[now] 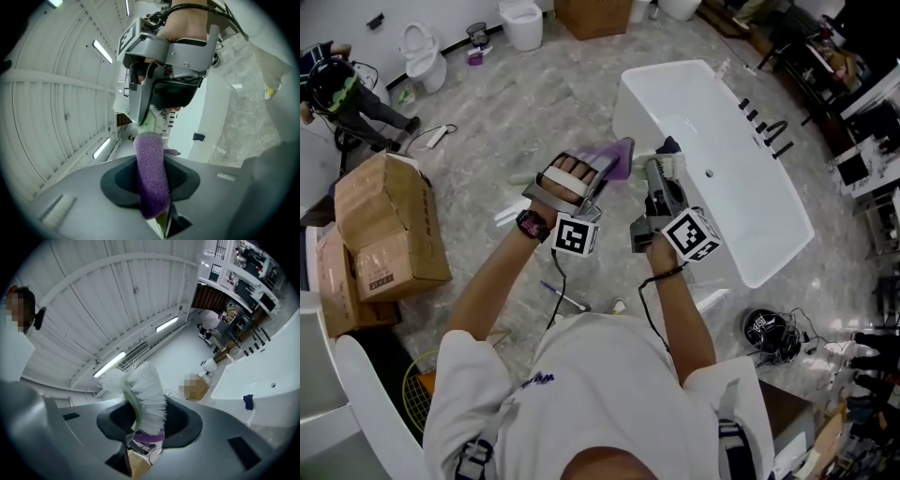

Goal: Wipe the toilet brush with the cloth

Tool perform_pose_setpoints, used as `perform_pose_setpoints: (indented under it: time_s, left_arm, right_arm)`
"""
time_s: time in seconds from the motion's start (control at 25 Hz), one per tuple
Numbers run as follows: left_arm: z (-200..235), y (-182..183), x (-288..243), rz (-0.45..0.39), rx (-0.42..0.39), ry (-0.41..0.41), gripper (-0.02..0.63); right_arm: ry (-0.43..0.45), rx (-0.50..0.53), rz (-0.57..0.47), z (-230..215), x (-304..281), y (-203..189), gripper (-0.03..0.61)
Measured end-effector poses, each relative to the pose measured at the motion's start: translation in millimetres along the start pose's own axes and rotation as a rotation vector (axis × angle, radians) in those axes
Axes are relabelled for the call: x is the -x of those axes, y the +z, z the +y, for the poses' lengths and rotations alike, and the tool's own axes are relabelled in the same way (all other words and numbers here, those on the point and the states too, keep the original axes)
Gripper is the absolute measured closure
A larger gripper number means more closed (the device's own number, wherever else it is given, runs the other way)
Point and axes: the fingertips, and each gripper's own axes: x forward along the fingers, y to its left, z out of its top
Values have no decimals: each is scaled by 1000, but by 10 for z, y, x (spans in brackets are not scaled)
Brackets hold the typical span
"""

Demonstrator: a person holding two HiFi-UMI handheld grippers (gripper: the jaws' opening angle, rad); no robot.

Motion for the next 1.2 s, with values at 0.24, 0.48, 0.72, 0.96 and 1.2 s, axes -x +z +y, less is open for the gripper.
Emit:
perform_pose_setpoints:
  time_s: [0.24,0.48,0.72,0.96,1.2]
  left_arm:
    - [-21,-27,-8,-3,6,0,517]
    - [-25,-81,49,-7,15,4,515]
    - [-10,-143,85,-12,25,13,515]
    - [-15,-232,138,-13,36,21,515]
    - [17,-329,206,-13,61,49,528]
  right_arm:
    - [-11,-1,16,-66,-4,22,425]
    - [-2,7,17,-71,0,31,425]
    - [-5,1,19,-106,-15,67,424]
    - [-12,-43,7,-160,-6,102,423]
    - [-31,-51,-21,-259,59,240,422]
